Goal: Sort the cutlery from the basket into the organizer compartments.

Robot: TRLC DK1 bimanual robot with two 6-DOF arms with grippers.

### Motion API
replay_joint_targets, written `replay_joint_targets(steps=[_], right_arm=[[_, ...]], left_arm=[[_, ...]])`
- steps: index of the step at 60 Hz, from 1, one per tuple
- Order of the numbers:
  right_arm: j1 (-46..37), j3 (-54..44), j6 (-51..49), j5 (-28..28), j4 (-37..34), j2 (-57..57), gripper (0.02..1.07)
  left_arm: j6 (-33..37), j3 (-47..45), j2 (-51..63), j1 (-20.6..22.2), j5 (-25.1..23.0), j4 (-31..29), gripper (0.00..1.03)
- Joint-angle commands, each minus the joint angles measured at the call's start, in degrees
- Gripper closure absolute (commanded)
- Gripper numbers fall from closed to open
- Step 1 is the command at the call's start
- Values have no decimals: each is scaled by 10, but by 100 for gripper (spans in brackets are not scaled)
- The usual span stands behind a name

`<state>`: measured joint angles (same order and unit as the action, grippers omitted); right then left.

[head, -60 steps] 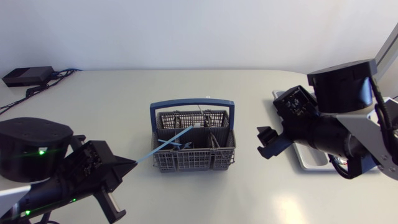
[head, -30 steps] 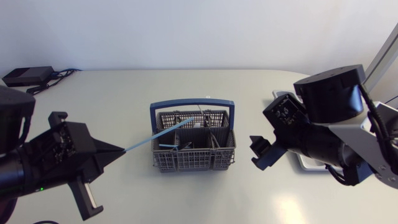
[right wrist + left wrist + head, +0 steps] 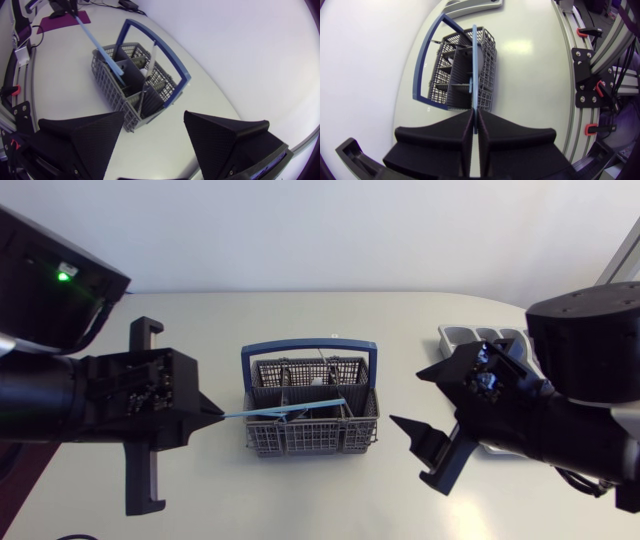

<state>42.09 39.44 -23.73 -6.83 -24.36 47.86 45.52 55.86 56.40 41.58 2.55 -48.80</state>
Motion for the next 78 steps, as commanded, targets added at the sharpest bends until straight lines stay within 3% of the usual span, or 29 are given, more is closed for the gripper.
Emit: replay_joint_targets(steps=[1, 10, 25, 39, 66, 78], right_arm=[[10, 17, -20, 34, -21, -15, 21], [17, 23, -24, 90, -32, -13, 21], [63, 39, -14, 118, -30, 36, 23], [75, 51, -15, 131, -31, 71, 41], [92, 51, -15, 142, -48, 77, 97], [93, 43, -13, 141, -56, 71, 101]], left_arm=[[26, 36, 34, 6, -25, -16, 100], [39, 67, 75, 23, -61, -24, 100], [50, 131, 136, 47, -78, -60, 100], [48, 158, 171, 65, -91, -64, 100], [33, 180, 195, 84, -91, -66, 100], [21, 196, 198, 83, -92, -66, 100]])
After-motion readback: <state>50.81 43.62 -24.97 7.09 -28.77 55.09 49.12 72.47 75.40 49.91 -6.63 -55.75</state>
